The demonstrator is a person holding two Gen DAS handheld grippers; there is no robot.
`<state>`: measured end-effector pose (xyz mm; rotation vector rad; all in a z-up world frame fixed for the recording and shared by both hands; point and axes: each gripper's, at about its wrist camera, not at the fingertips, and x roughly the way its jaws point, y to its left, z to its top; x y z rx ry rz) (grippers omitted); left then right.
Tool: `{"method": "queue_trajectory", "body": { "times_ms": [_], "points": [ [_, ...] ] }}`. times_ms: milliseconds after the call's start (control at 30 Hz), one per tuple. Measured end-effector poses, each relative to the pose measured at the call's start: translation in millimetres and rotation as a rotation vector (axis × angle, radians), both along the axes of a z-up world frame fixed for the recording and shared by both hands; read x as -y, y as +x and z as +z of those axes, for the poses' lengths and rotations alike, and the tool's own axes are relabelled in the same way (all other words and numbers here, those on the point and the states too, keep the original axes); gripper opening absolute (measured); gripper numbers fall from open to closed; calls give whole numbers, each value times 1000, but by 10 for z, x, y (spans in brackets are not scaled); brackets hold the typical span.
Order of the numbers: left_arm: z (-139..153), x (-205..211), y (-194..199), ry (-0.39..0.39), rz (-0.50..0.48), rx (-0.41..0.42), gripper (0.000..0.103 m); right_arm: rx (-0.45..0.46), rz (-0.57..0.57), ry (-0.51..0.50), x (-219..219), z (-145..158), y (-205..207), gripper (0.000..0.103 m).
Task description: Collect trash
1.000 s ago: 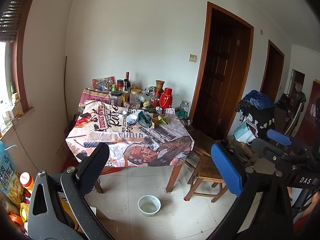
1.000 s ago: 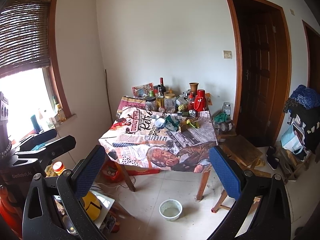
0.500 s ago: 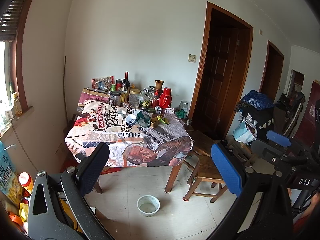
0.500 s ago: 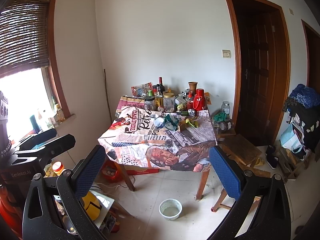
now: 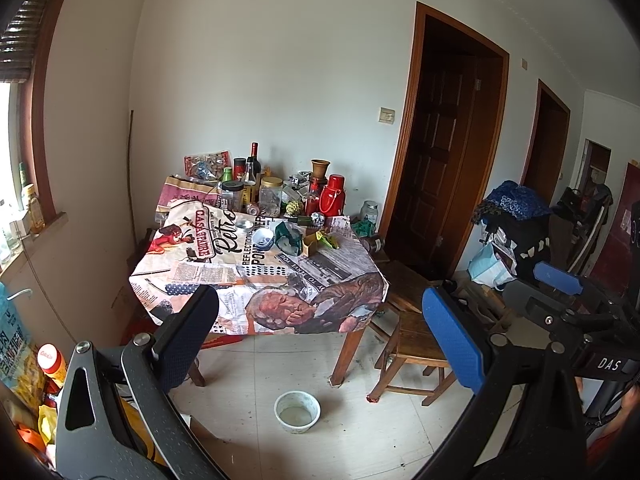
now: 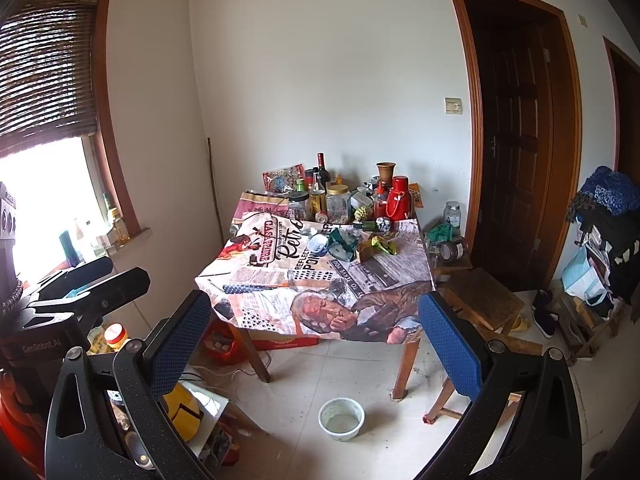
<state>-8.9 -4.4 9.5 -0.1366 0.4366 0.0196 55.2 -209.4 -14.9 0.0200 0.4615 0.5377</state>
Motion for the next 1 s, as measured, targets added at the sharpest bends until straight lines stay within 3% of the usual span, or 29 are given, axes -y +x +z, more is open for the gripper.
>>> {"method": "queue_trajectory", "body": {
  "times_ms": [400,800,900,1000],
  "points": [
    [-27,94,137,-2,13,-4,102,0,3,-1,88,-10,114,103],
    [12,339,636,-12,55,20,102,20,-10,-10,372,23,560,103],
    [14,355,772,-40,62,35,102,29,-31,-36,423,23,673,103],
    [1,334,971,-19,79,25,102,39,-55,-63,443,19,809,103]
  ]
}}
